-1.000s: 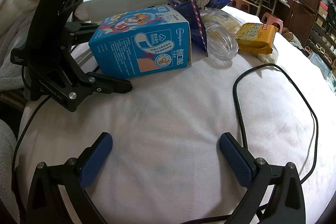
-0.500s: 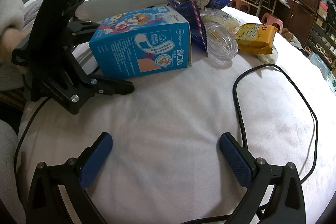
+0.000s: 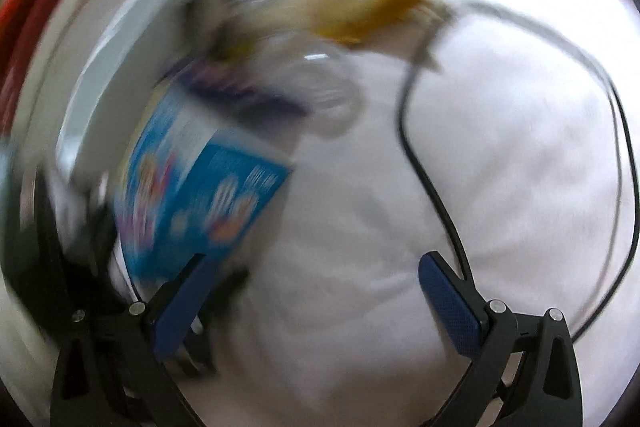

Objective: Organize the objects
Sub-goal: 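Close the left gripper on the blue bandage box and lift it, then carry the blue bandage box with the left gripper over the white tray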

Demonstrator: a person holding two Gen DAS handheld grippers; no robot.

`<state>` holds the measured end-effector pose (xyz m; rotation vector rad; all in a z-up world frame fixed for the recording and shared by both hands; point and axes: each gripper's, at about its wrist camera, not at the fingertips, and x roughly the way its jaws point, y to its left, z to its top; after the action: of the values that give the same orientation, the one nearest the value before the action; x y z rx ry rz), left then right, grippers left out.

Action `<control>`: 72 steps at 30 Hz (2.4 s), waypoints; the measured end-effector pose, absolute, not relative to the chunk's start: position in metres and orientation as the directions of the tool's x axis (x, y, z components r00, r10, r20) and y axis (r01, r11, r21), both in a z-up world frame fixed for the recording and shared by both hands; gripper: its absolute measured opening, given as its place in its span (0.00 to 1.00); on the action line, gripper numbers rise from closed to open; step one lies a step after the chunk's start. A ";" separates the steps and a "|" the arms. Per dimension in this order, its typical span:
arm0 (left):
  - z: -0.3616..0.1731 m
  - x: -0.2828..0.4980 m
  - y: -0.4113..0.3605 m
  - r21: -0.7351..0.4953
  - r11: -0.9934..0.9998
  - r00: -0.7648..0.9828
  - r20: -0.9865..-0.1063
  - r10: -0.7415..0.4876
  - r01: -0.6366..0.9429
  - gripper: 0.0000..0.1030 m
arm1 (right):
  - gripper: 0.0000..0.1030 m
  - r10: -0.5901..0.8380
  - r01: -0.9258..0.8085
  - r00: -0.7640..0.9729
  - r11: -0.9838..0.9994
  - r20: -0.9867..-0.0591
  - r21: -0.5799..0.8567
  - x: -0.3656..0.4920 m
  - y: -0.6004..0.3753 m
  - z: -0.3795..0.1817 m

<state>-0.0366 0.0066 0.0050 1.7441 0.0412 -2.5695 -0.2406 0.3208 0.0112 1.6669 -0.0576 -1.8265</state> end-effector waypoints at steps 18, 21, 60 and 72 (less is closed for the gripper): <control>0.054 -0.017 -0.059 -0.349 -0.910 -0.435 -0.871 0.227 0.225 0.85 | 0.73 -0.640 0.091 0.025 -0.764 -0.768 0.639 -0.250 0.335 0.044; 0.061 -0.011 -0.055 -0.309 -0.933 -0.471 -0.861 0.191 0.185 0.84 | 0.74 -0.747 0.026 0.002 -0.665 -0.665 0.746 -0.254 0.321 0.055; 0.152 -0.018 -0.066 -0.188 -0.982 -0.746 -0.650 0.147 -0.029 0.81 | 0.74 -0.964 -0.237 -0.146 -0.183 -0.221 0.954 -0.256 0.341 0.057; 0.189 -0.001 -0.099 -0.120 -0.993 -0.860 -0.509 0.045 0.019 0.81 | 0.74 -0.975 0.205 -0.065 -0.221 -0.212 0.953 -0.242 0.265 0.163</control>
<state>-0.0009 -0.0991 0.1890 0.8353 0.1902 -3.0364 -0.2419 0.2654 0.1630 1.1829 -0.9673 -1.4932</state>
